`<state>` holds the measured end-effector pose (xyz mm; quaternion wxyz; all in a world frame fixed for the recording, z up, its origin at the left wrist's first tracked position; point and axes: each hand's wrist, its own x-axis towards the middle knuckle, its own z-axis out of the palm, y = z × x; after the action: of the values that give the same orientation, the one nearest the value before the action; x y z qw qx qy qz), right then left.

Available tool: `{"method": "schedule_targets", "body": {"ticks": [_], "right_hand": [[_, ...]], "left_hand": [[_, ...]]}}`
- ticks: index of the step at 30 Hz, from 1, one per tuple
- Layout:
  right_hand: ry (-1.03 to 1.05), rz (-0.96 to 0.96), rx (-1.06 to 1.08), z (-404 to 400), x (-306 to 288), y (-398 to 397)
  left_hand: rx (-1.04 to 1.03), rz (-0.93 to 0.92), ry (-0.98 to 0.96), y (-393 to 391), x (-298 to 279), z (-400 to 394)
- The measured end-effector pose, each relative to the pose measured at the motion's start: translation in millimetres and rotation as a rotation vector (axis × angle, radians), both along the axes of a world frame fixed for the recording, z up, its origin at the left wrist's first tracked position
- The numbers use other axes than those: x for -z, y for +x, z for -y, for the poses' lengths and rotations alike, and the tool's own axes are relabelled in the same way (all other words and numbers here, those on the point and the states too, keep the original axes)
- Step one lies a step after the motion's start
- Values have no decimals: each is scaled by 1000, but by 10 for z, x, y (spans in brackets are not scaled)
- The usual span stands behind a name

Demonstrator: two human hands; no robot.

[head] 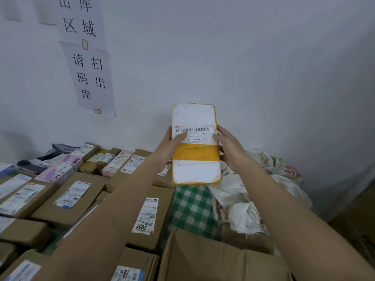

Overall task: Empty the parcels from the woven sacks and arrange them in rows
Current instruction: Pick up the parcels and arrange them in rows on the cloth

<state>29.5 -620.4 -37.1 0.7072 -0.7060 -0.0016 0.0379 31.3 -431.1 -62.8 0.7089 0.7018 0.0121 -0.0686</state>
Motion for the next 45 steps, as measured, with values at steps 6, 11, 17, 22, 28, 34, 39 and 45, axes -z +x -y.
{"method": "schedule_targets", "body": {"ticks": [6, 11, 17, 22, 28, 34, 39, 45], "right_hand": [[-370, 96, 116, -90, 106, 311], [-423, 79, 141, -50, 423, 612], [-599, 56, 147, 55, 983, 884], [-885, 30, 169, 82, 1307, 1043], [-1191, 41, 184, -26, 1596, 1053], [-1710, -85, -249, -72, 1853, 1065], [-1800, 115, -523, -169, 1775, 961], [-1885, 243, -531, -164, 1976, 970]], "left_hand": [[-72, -104, -10, 260, 183, 27], [28, -67, -110, 520, 465, 23], [117, -105, -81, 753, 906, 144], [149, -170, -63, 936, 1220, 201], [123, -174, 111, 1068, 1569, 256], [252, 40, 581, 1153, 1952, 282], [471, 110, 1088, 1199, 2118, 269], [692, 61, 1348, 1012, 1906, 246]]}}
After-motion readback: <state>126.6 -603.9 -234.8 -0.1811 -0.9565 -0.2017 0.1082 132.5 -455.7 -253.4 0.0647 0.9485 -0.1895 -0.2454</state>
